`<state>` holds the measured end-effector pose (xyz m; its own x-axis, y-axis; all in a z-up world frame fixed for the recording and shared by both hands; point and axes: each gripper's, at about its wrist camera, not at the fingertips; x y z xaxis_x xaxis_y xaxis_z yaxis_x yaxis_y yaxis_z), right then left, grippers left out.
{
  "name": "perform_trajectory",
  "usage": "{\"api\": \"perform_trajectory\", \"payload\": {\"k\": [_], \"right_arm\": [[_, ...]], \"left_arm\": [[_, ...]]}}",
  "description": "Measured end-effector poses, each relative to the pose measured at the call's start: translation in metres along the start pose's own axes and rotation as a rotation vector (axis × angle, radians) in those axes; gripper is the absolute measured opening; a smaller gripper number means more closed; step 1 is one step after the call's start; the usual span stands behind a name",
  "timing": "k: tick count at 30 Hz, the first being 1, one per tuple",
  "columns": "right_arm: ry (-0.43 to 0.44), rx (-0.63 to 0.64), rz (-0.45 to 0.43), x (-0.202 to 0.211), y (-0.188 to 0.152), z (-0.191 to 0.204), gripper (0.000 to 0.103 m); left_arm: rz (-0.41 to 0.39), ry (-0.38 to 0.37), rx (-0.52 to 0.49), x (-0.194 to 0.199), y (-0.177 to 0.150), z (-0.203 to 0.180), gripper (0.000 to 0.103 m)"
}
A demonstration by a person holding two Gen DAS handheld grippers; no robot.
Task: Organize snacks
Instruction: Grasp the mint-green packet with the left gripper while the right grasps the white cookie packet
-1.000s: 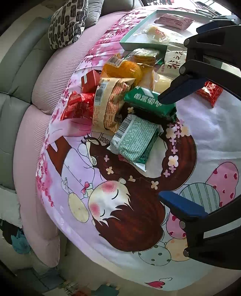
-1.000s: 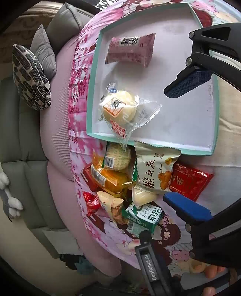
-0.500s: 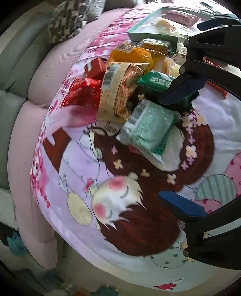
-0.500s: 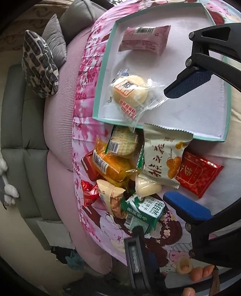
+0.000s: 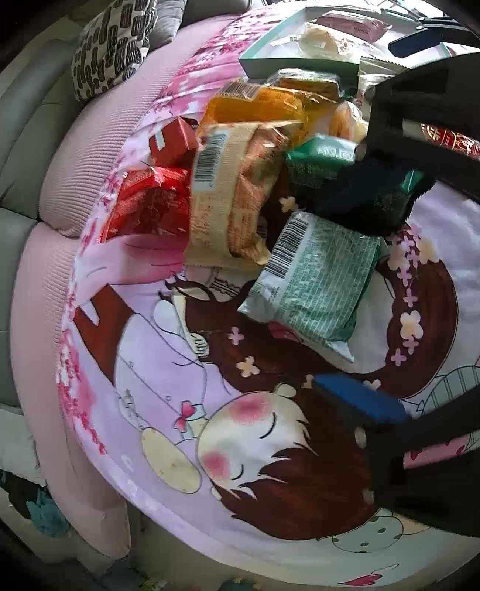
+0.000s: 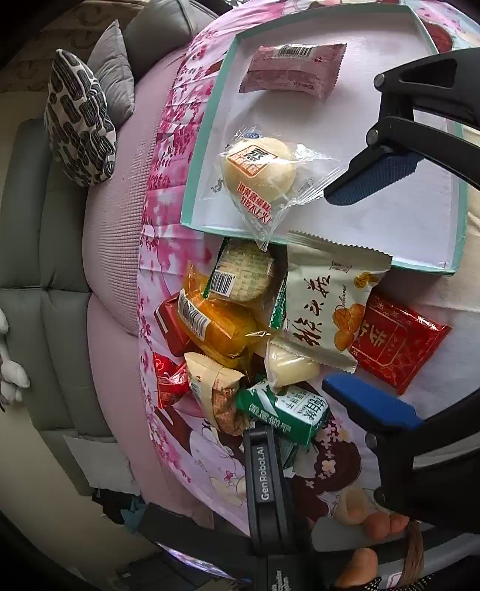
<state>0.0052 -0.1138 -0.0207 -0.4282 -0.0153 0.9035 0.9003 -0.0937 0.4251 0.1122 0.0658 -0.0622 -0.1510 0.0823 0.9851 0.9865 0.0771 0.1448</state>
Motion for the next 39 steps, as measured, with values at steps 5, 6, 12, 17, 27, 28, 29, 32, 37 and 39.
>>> {"api": "perform_trajectory", "payload": {"k": [5,6,12,17,27,28,29,32,37,39], "right_arm": [[0.01,0.032,0.011,-0.005,0.001,0.008,0.085],[0.014,0.038,0.011,-0.005,0.001,0.009,0.085],[0.016,0.074,0.02,-0.01,0.001,0.019,0.084],[0.01,0.079,0.021,-0.009,0.001,0.021,0.084],[0.045,0.149,0.034,-0.014,-0.002,0.041,0.079],[0.04,0.15,0.031,-0.015,-0.002,0.041,0.078],[0.023,0.146,0.027,-0.015,-0.001,0.041,0.078],[-0.009,0.126,0.019,-0.016,0.002,0.035,0.078],[0.004,0.079,0.029,-0.023,0.008,0.025,0.076],[0.018,0.077,0.042,-0.026,0.009,0.025,0.076]], "left_arm": [[0.02,0.011,0.04,-0.005,0.0,0.006,0.068],[0.018,0.016,0.05,-0.004,0.0,0.009,0.066],[0.021,0.007,0.126,0.0,-0.001,0.029,0.06],[0.034,0.007,0.142,0.002,-0.001,0.035,0.059],[0.043,0.001,0.144,0.004,-0.008,0.035,0.059],[0.044,-0.001,0.145,0.002,-0.004,0.032,0.059],[0.045,-0.002,0.145,0.001,-0.004,0.033,0.059],[0.046,-0.003,0.146,0.001,-0.004,0.034,0.059],[0.047,0.01,0.14,0.0,-0.003,0.032,0.059],[0.048,0.008,0.141,0.0,-0.003,0.032,0.059]]}}
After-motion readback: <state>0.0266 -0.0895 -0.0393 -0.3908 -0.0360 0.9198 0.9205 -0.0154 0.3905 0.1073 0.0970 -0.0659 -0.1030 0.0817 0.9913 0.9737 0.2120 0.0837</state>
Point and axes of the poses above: each gripper's, at about its wrist camera, not at the fingertips, and x roughly against the way its jaws point, z to its left, y to its top, and after that the axes turned 10 degrees about z, right-handed
